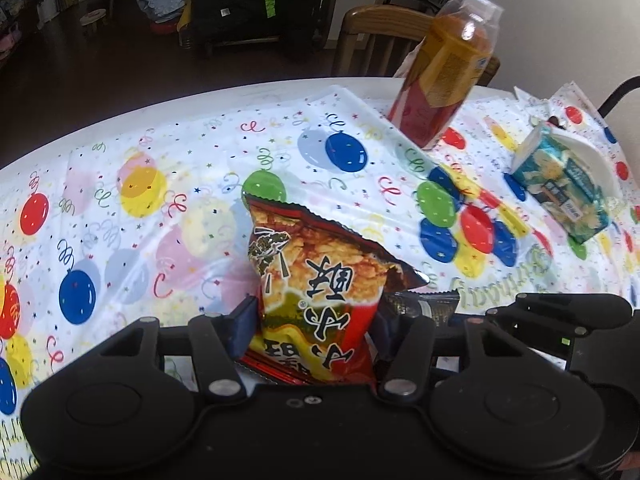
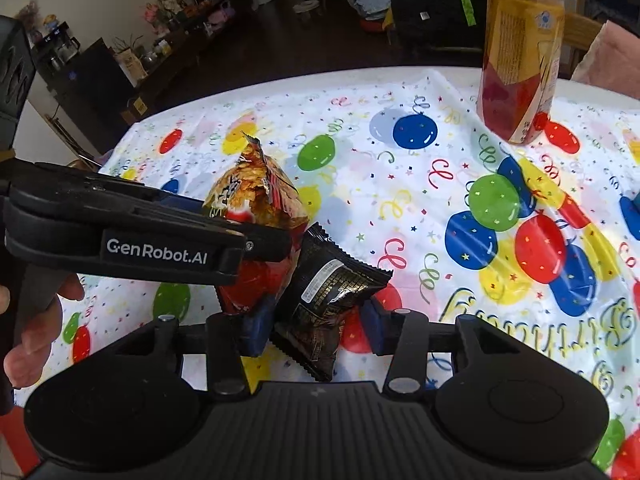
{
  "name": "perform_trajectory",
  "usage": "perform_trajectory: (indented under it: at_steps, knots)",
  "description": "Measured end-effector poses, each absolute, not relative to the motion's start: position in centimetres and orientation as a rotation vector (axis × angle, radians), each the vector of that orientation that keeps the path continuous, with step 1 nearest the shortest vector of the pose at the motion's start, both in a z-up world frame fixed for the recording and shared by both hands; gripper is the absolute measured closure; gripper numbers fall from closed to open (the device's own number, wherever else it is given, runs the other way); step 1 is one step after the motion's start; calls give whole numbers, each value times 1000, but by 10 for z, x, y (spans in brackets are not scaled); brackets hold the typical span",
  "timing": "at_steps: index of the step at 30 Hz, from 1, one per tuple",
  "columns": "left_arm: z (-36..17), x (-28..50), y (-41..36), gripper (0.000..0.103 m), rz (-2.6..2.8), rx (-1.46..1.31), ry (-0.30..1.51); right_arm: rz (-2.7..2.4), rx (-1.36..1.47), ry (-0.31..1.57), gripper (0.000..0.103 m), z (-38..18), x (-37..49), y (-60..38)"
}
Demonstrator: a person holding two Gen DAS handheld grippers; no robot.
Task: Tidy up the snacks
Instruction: 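Grasp the red-yellow chip bag with the left tool while the right tool grasps the black foil packet, then carry the chip bag and black foil packet over the white box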
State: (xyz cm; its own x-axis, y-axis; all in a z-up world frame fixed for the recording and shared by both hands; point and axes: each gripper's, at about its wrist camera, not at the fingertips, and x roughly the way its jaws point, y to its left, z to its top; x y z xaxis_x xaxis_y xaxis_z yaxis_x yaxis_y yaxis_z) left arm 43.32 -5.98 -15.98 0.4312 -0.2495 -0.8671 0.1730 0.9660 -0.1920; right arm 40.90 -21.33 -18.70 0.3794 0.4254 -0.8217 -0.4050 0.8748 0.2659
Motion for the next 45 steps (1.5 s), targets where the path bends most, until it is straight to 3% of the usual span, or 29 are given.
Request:
perform_trajectory:
  at_steps: [26,45]
  knots:
    - [-56,289,-30,48,-232,-77,1040,563,-42,956,58,-68,278,-241]
    - [-34,166,-5,48,-274,-63,1027,562,-46,971,58,-52,166,-222]
